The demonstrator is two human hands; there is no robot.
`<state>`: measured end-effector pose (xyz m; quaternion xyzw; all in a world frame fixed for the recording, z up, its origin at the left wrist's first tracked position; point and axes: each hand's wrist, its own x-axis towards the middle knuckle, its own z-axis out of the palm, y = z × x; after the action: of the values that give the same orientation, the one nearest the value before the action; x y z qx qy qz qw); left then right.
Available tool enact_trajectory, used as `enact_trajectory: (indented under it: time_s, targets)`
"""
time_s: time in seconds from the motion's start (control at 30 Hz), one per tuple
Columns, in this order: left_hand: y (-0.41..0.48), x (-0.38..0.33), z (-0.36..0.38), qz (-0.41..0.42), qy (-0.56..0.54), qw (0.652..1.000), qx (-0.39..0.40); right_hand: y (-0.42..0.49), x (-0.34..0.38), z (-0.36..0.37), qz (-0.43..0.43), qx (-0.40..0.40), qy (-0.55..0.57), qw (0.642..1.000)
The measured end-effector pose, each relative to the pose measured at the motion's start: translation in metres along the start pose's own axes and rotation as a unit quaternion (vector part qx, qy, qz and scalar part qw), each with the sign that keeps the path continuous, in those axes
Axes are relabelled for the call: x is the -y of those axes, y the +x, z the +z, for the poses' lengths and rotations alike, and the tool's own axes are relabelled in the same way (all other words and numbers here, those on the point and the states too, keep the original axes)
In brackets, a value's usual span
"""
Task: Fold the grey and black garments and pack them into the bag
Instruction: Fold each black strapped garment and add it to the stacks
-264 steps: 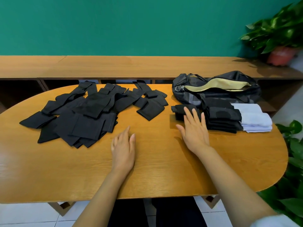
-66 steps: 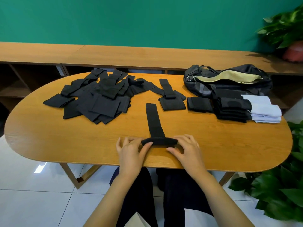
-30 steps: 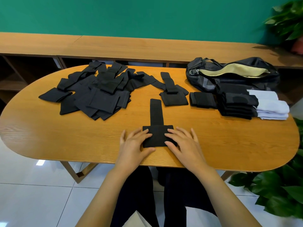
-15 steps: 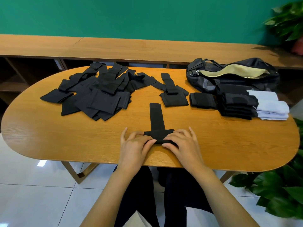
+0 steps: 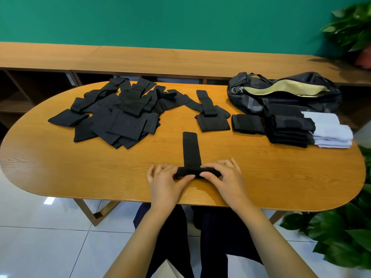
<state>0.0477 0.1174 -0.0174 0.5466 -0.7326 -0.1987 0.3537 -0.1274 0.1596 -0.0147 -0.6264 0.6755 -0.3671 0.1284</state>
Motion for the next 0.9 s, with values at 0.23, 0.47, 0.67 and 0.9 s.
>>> enact_trajectory:
  time_s: [0.23, 0.47, 0.67, 0.9]
  targets:
    - [0.0031, -0.0028, -0.0025, -0.036, -0.03, 0.999, -0.012, -0.0045, -0.0065, -0.0015, 0.021, -0.047, -0.051, 0.997]
    - [0.0035, -0.0019, -0.0046, -0.049, -0.015, 0.998, -0.029, -0.001, -0.0015, -0.0011, 0.038, -0.056, -0.066, 0.996]
    - [0.0064, -0.001, -0.0071, -0.09, -0.01, 0.994, -0.06, 0.0038, 0.0011, 0.0012, 0.064, -0.066, -0.053, 0.994]
    - [0.0077, -0.0035, -0.0045, -0.107, 0.006, 0.993, -0.058, 0.004, -0.0011, 0.0036, 0.094, -0.087, -0.086, 0.988]
